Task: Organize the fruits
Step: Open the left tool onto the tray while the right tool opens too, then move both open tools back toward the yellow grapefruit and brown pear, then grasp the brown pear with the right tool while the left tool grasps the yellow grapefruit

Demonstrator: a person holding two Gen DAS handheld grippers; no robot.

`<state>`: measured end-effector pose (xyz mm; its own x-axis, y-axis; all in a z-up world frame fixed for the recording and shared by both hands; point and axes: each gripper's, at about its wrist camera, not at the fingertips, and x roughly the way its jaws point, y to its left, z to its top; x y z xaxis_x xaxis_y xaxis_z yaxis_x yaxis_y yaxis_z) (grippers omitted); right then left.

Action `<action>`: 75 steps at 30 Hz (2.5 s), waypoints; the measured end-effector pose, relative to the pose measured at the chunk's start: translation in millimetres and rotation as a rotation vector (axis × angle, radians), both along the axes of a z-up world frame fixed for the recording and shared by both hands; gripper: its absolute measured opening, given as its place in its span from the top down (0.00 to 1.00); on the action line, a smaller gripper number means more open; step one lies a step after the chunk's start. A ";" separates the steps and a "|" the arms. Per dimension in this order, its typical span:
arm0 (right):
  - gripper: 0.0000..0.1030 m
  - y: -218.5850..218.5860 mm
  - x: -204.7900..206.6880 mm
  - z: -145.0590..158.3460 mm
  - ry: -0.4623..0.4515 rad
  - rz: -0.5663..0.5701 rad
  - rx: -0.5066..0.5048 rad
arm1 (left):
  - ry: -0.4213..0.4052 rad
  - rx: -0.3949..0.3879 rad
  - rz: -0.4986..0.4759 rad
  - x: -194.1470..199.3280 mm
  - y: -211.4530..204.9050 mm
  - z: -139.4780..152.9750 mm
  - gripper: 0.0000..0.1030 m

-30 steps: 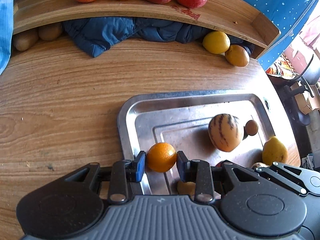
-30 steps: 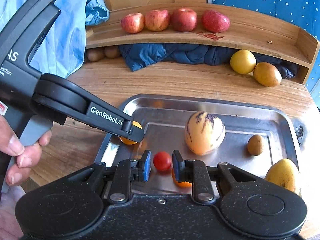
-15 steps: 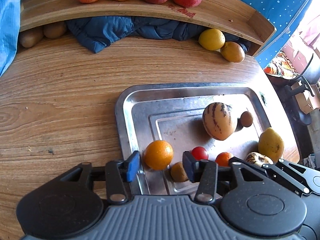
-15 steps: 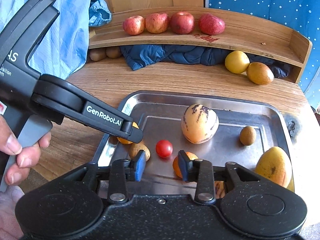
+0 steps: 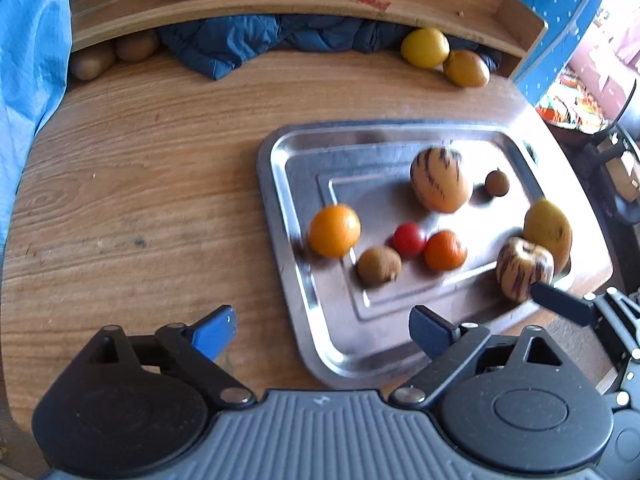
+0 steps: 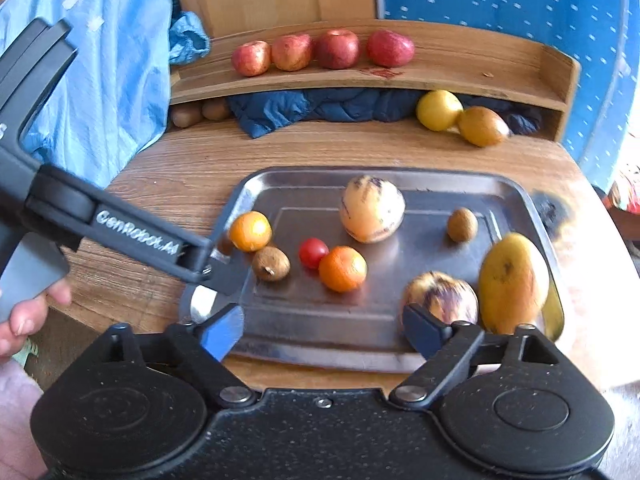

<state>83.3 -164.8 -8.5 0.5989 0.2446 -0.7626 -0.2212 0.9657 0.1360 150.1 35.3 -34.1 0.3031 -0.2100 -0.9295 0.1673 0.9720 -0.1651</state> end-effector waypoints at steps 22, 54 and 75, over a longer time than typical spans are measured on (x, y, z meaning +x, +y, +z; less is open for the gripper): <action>0.01 -51.0 -15.9 3.7 0.085 -0.214 -0.037 | -0.012 0.069 -0.111 -1.3 -42.8 12.5 0.01; 0.01 -119.6 110.1 -4.9 -0.013 -0.297 -0.075 | -0.061 -0.052 -0.040 184.0 -123.0 -1.4 0.01; 0.01 -100.3 247.6 -26.6 -0.010 -0.099 -0.284 | -0.081 -0.180 -0.013 263.3 -154.3 -34.2 0.01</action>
<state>330.9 -265.2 -35.1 0.6168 -0.0377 -0.7862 -0.1239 0.9817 -0.1443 413.4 -119.0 -68.4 0.3718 -0.3749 -0.8493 0.1995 0.9257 -0.3213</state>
